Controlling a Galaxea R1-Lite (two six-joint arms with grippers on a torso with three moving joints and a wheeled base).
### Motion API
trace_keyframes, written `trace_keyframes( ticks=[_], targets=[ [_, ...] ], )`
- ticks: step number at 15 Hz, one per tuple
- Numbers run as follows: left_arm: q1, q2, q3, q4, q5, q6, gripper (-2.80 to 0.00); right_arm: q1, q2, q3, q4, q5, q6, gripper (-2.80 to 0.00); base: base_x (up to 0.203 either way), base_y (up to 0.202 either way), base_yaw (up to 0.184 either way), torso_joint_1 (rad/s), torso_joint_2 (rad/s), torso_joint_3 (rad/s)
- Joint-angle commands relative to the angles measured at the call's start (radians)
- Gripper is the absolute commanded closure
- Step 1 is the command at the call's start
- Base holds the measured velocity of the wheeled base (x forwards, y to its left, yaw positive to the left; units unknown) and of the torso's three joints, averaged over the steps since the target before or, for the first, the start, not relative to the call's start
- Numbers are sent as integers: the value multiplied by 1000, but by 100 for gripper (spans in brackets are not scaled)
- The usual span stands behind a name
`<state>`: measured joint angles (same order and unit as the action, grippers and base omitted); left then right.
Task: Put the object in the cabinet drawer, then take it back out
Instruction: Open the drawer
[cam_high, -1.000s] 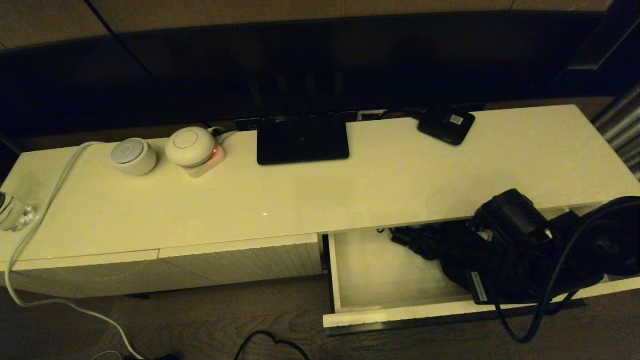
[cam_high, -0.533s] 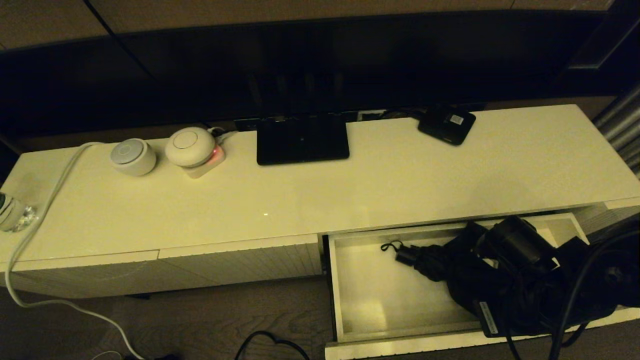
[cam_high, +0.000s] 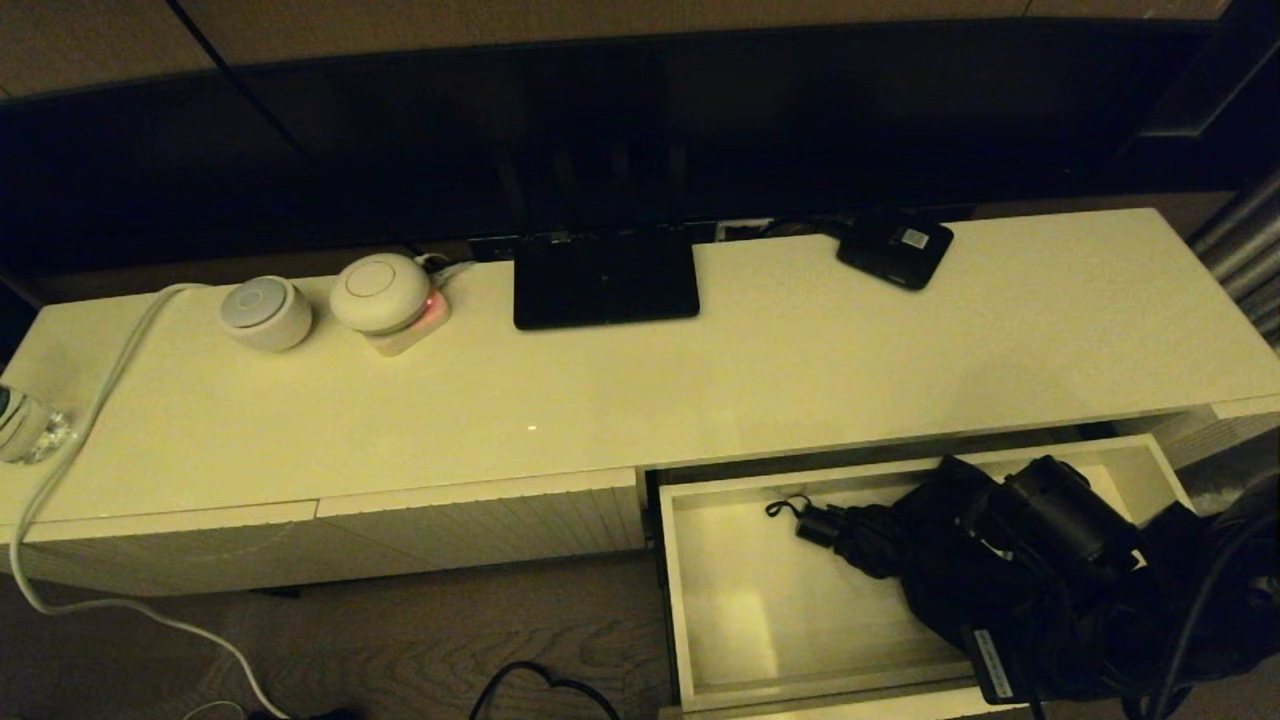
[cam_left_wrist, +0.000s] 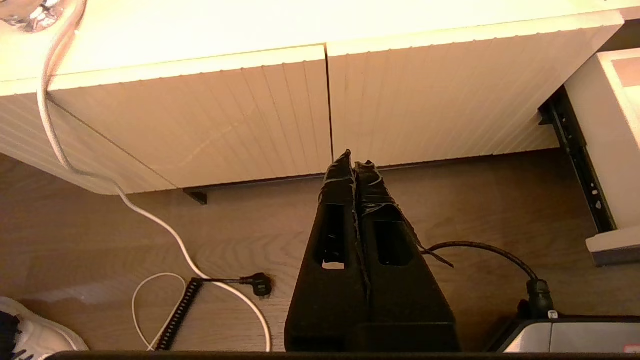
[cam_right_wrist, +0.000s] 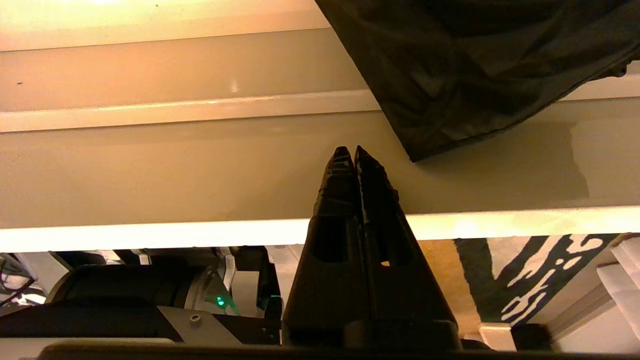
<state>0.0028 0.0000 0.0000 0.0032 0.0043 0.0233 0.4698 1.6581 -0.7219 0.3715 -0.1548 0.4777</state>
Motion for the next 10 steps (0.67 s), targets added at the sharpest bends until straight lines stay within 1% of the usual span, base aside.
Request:
trace_keyframes(
  ticks=[1, 3, 4, 6, 7, 8, 9, 10],
  targets=[
    [0, 0, 3, 0, 0, 0, 0, 0, -33, -5, -17, -6, 1, 0, 0, 0, 0, 0, 0, 0],
    [0, 0, 3, 0, 0, 0, 0, -1, -83, -14, -56, -19, -8, 0, 0, 0, 0, 0, 0, 0],
    [0, 0, 3, 0, 0, 0, 0, -2, -113, -32, -60, -32, -34, 0, 0, 0, 0, 0, 0, 0],
    [0, 0, 3, 0, 0, 0, 0, -6, -160, -59, -54, -51, -171, 0, 0, 0, 0, 0, 0, 0],
    [0, 0, 3, 0, 0, 0, 0, -7, -181, -60, -54, -63, -264, 0, 0, 0, 0, 0, 0, 0],
    [0, 0, 3, 0, 0, 0, 0, -11, -204, -55, -54, -74, -384, 0, 0, 0, 0, 0, 0, 0],
    [0, 0, 3, 0, 0, 0, 0, -18, -226, -50, -54, -81, -511, 0, 0, 0, 0, 0, 0, 0],
    [0, 0, 3, 0, 0, 0, 0, -36, -247, -45, -56, -85, -664, 0, 0, 0, 0, 0, 0, 0]
  ],
)
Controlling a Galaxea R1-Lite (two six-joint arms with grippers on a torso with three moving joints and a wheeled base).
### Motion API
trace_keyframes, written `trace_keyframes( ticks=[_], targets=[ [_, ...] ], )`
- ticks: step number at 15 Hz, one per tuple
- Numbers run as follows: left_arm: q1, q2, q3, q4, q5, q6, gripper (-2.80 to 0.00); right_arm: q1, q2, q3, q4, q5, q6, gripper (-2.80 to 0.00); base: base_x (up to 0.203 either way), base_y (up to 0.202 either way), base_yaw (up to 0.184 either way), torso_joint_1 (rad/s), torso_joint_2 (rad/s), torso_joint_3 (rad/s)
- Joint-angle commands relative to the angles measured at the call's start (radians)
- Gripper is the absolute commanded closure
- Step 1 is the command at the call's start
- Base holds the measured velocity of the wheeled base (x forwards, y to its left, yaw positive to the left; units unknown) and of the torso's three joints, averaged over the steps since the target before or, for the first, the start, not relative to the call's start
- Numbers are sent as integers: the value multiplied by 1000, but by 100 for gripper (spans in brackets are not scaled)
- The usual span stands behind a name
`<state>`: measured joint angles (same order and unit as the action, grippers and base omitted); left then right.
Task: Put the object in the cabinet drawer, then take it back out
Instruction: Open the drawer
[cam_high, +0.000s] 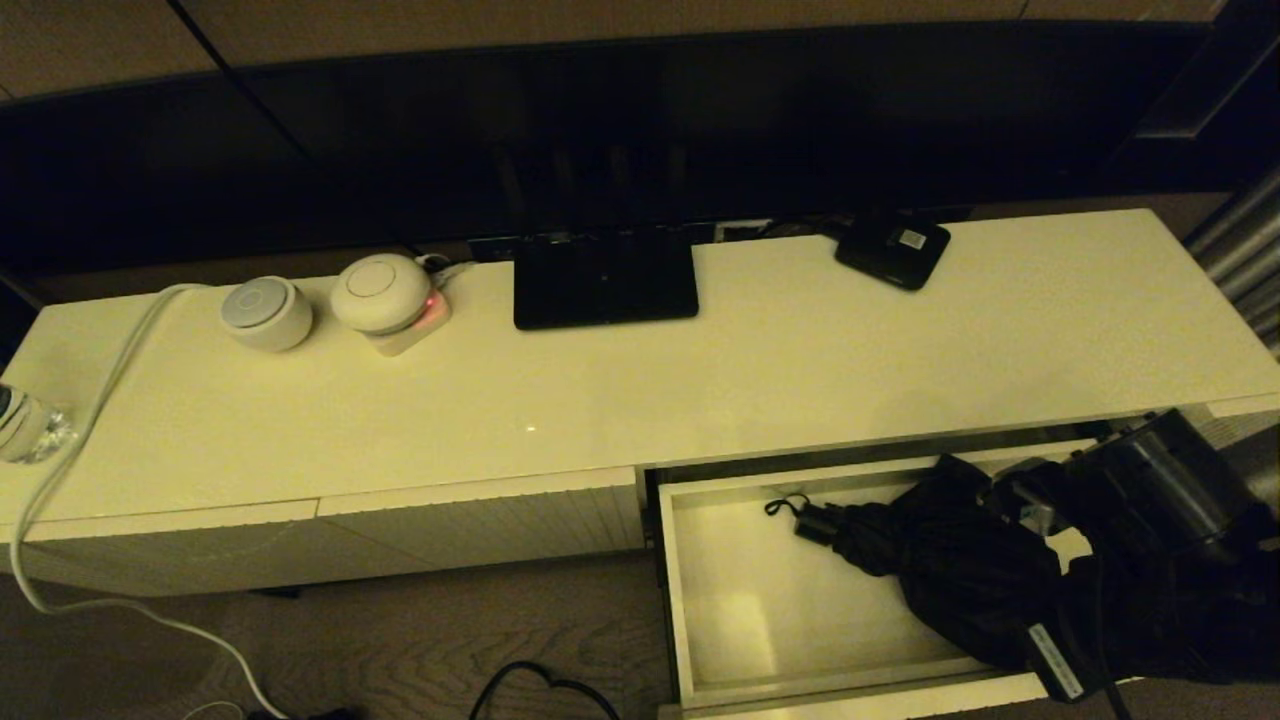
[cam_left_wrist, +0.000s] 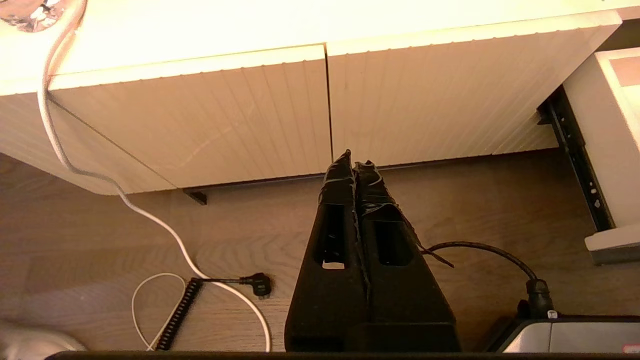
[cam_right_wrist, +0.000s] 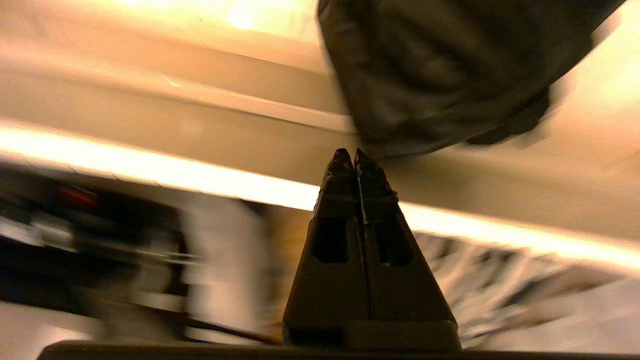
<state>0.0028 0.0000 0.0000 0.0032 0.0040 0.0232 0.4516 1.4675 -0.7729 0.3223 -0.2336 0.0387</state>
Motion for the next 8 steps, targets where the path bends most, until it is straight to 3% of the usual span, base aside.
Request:
trace_keyframes(
  ticks=[1, 5, 7, 8],
  targets=[
    [0, 0, 3, 0, 1, 0, 0, -45, -73, 10, -9, -8, -384, 0, 0, 0, 0, 0, 0, 0],
    [0, 0, 3, 0, 1, 0, 0, -142, -94, 10, -22, -10, -1054, 0, 0, 0, 0, 0, 0, 0],
    [0, 0, 3, 0, 1, 0, 0, -174, -91, 17, -16, -5, -1319, 0, 0, 0, 0, 0, 0, 0],
    [0, 0, 3, 0, 1, 0, 0, -188, -77, 22, -18, 3, -1413, 0, 0, 0, 0, 0, 0, 0]
  ],
)
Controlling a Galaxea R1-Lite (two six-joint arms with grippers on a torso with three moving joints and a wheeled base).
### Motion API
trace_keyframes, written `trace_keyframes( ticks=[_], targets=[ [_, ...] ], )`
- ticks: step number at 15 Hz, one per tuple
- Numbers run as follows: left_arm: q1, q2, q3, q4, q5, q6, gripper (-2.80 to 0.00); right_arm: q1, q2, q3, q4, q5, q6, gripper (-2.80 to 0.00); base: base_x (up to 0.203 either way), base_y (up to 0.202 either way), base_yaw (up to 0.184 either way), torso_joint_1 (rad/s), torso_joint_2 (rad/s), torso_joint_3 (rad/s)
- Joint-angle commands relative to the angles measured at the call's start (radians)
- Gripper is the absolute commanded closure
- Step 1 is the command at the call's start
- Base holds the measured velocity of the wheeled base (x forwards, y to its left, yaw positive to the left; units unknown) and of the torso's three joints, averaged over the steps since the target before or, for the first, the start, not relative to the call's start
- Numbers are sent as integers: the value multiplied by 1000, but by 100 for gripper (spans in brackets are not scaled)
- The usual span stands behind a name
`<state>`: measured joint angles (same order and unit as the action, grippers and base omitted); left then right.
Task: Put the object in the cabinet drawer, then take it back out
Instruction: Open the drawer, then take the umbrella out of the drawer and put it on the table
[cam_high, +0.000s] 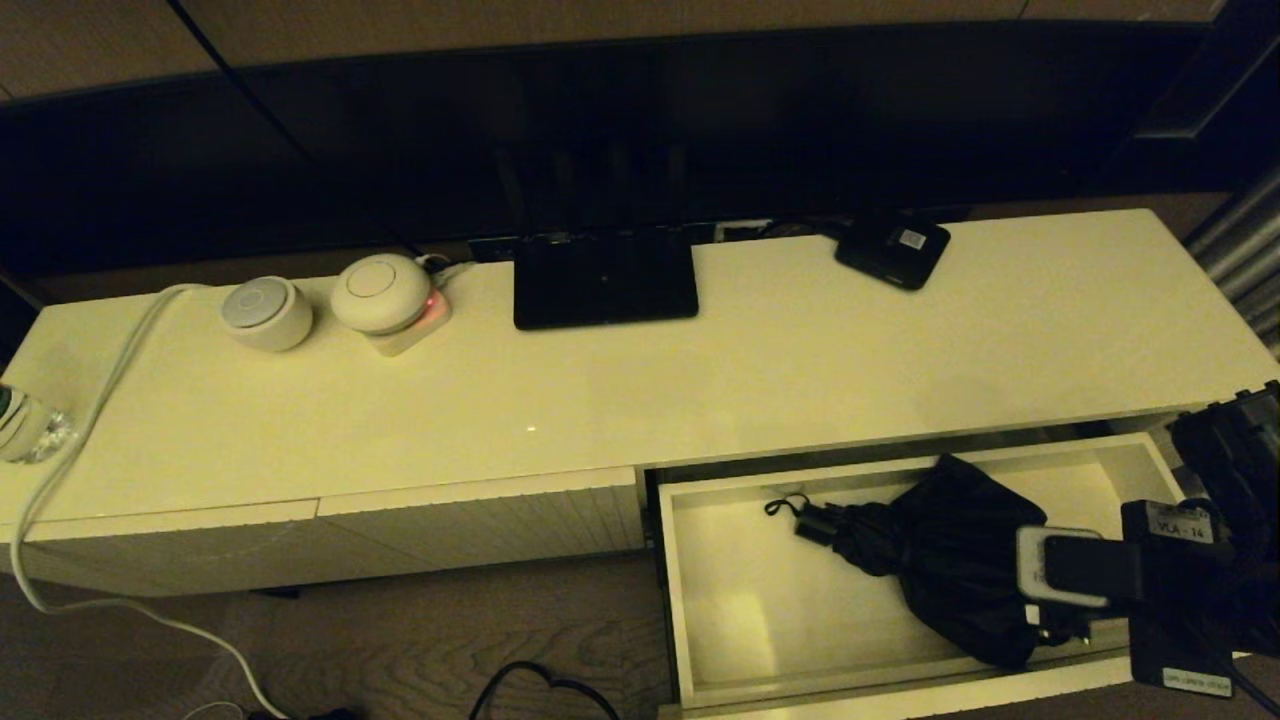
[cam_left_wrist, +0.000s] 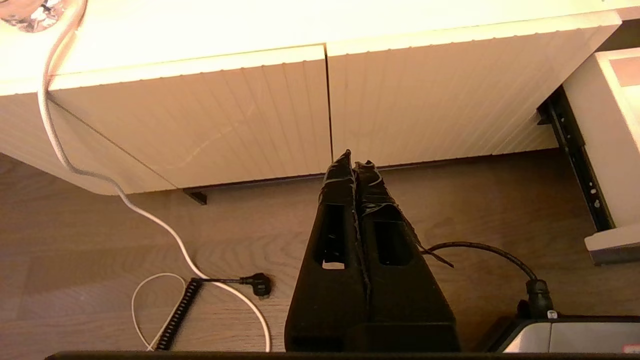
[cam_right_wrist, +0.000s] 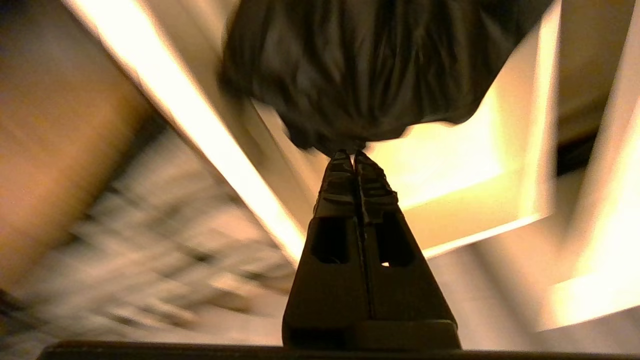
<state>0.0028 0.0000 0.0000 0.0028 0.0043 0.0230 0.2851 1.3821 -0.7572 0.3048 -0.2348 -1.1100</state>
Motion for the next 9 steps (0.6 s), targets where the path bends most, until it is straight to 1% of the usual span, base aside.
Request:
trace_keyframes(
  ticks=[1, 3, 5, 6, 9],
  targets=[
    [0, 0, 3, 0, 0, 0, 0, -27, 42, 5, -8, 15, -292, 0, 0, 0, 0, 0, 0, 0],
    [0, 0, 3, 0, 0, 0, 0, -30, 99, -1, -40, 32, -311, 0, 0, 0, 0, 0, 0, 0],
    [0, 0, 3, -1, 0, 0, 0, -29, 148, -14, -54, 64, -361, 0, 0, 0, 0, 0, 0, 0],
    [0, 0, 3, 0, 0, 0, 0, -29, 166, -20, -55, 70, -373, 0, 0, 0, 0, 0, 0, 0],
    [0, 0, 3, 0, 0, 0, 0, -29, 219, -68, -55, 71, -377, 0, 0, 0, 0, 0, 0, 0]
  ],
)
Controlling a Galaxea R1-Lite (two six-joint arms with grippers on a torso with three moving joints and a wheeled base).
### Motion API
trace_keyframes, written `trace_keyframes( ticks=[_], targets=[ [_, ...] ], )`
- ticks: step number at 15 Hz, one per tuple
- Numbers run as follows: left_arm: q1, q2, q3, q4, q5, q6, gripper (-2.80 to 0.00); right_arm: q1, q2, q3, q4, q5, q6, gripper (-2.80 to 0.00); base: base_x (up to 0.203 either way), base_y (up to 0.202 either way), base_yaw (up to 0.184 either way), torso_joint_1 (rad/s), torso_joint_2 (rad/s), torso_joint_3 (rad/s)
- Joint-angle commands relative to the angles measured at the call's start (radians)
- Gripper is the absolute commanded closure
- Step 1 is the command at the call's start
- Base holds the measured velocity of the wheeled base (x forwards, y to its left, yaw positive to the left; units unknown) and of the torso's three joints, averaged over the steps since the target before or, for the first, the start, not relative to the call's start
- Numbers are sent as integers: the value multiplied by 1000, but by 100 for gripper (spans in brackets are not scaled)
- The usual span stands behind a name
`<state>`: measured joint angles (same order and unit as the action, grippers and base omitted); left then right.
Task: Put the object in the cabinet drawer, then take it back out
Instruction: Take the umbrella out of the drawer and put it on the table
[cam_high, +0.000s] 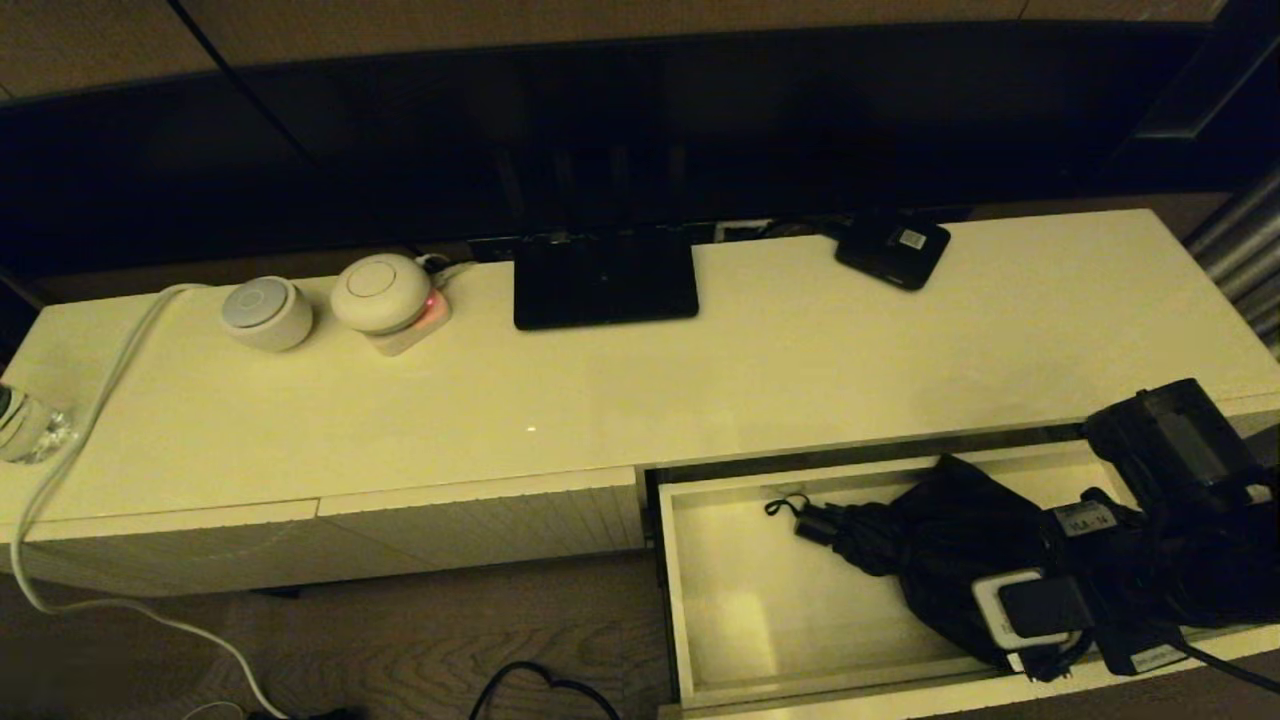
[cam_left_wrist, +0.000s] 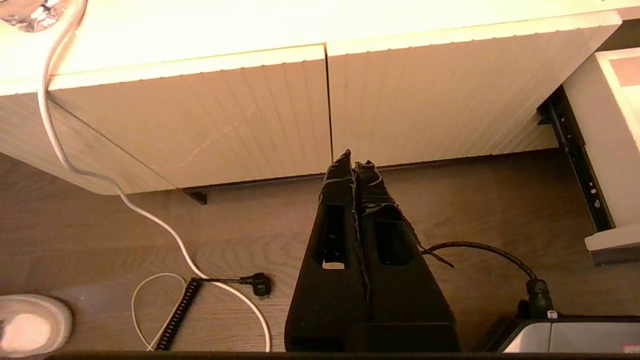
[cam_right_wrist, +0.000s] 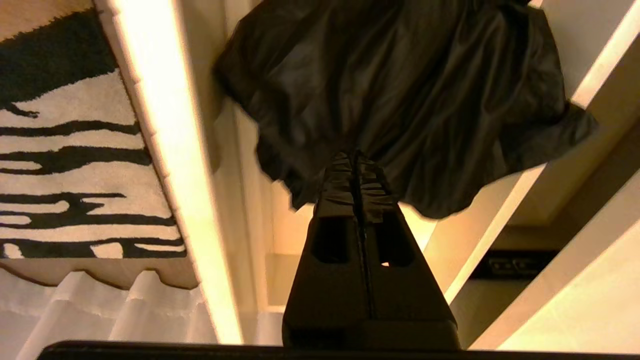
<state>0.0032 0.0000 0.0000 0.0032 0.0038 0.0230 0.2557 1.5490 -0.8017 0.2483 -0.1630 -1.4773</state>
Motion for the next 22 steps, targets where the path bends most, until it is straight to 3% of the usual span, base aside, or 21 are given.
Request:
trace_keyframes(
  ticks=[1, 6, 7, 22],
  targets=[
    [0, 0, 3, 0, 1, 0, 0, 0, 66, -43, 2, -1, -14, 0, 0, 0, 0, 0, 0, 0],
    [0, 0, 3, 0, 1, 0, 0, -3, 155, -85, -45, 2, -12, 0, 0, 0, 0, 0, 0, 0],
    [0, 0, 3, 0, 1, 0, 0, -7, 171, -86, -61, 8, -14, -280, 0, 0, 0, 0, 0, 0],
    [0, 0, 3, 0, 1, 0, 0, -45, 257, -144, -95, 14, -11, -280, 0, 0, 0, 0, 0, 0]
  ],
)
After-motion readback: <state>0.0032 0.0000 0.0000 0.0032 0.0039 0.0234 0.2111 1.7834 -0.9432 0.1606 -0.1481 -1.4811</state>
